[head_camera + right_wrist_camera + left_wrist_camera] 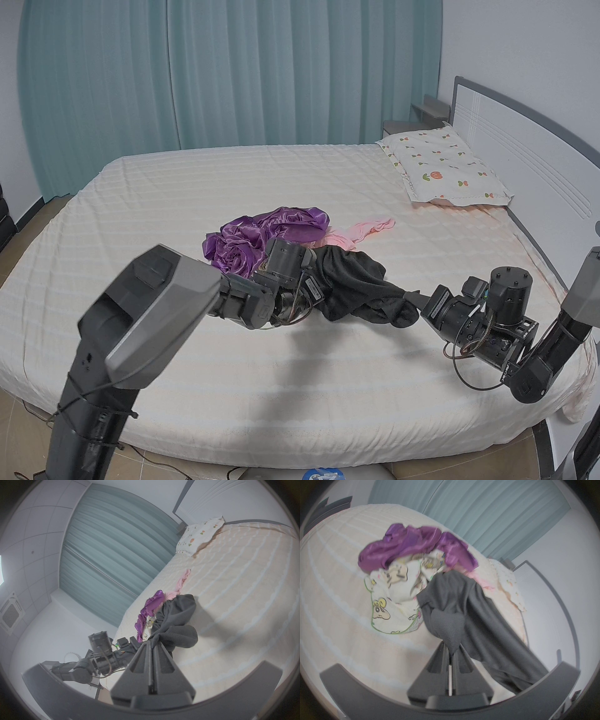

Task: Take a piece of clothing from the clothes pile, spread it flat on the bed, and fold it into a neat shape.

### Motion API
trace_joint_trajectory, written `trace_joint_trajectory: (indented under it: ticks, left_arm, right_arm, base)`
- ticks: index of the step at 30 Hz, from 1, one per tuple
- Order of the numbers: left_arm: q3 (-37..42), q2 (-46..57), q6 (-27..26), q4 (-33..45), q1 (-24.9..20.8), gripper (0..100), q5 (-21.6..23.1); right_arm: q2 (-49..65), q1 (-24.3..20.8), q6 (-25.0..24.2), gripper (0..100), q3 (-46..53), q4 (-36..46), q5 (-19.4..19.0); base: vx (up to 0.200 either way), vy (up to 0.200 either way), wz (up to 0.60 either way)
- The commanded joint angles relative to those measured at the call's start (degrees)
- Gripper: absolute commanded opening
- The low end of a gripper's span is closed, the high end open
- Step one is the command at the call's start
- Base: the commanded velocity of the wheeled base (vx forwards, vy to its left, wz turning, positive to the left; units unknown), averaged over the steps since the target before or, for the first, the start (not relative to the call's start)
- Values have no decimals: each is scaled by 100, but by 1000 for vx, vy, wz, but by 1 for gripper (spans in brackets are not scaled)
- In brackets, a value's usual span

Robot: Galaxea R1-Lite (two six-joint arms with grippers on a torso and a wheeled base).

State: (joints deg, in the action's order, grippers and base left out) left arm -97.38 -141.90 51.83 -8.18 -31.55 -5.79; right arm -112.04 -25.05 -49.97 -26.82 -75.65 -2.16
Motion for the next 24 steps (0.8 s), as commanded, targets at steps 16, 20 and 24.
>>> trace_joint_trajectory:
  ticks: [16,20,24]
  left_arm:
    - [3313,4241,46,-1089,-88,0,-133]
    - [3928,4214,187,-1107,-141,0,-106]
    - [4166,4232,468,-1107,-185,0,-89]
  right_arm:
    - [965,-149,681,0,-755,-90,-874]
    - [561,-184,673,0,-675,-99,-883]
    - [359,-299,664,0,-711,-125,-874]
  base:
    - [0,0,0]
    - [0,0,0]
    - [0,0,0]
